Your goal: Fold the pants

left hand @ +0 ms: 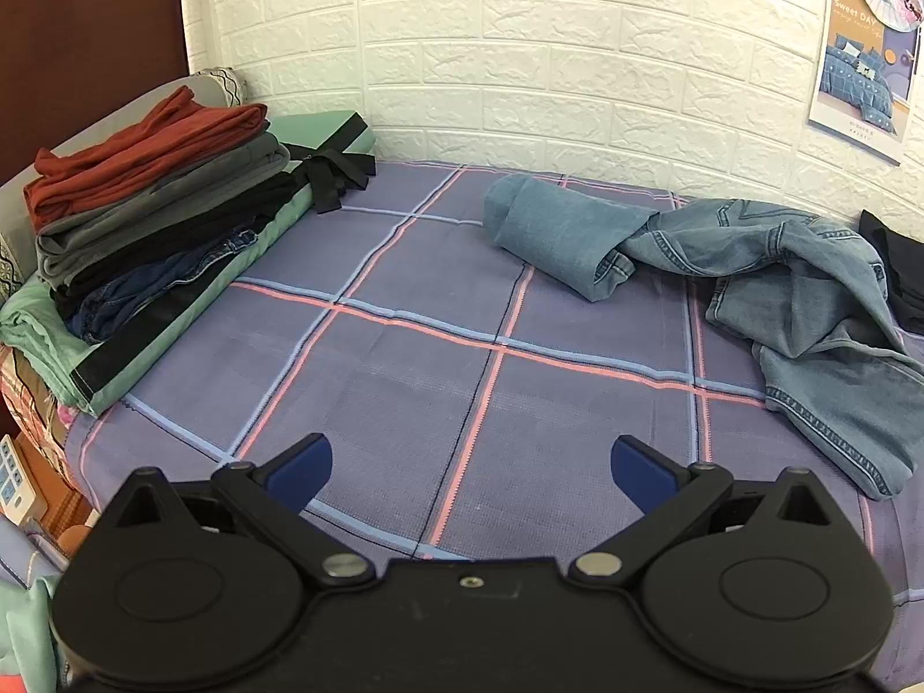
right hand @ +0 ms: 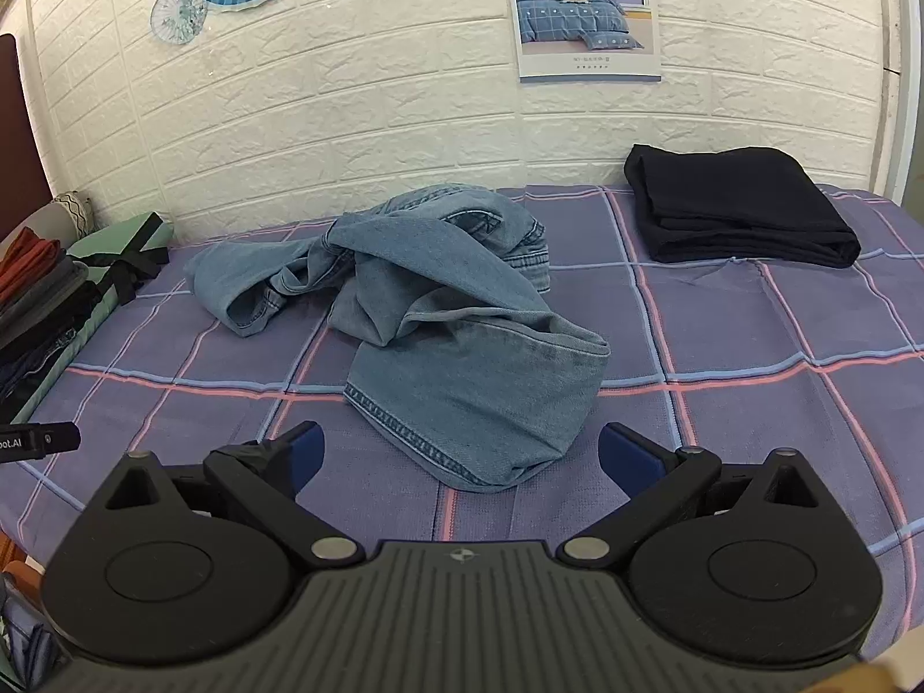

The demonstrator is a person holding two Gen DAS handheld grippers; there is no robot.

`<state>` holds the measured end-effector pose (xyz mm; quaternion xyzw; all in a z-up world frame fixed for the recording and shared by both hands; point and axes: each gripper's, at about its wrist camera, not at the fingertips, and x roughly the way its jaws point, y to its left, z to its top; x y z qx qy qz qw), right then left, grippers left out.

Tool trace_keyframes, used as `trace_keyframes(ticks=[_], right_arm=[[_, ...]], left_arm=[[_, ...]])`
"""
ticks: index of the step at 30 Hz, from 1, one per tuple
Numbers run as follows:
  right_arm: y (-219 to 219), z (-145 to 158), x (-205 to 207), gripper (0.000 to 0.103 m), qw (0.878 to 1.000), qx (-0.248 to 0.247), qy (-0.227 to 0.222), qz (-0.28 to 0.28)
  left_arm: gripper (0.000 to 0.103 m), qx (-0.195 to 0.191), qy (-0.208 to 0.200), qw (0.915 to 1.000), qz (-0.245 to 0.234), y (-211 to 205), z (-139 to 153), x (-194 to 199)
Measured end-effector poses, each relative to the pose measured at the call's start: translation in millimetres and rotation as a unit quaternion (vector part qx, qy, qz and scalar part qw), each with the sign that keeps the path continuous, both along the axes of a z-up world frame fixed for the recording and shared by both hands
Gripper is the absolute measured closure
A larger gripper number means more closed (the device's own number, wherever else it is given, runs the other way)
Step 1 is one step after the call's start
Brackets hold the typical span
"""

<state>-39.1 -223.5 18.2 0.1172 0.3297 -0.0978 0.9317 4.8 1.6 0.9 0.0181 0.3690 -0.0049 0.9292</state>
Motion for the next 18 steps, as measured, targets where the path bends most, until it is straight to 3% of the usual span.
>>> trace_keyframes(ticks=[18], right_arm=[[-3.2, -2.0, 10.4, 0.0, 1.0, 0.0, 0.003, 0.005]], left_arm=[[0.0, -0.002, 0.013, 0.9999, 0.004, -1.2, -1.3, 15.2]])
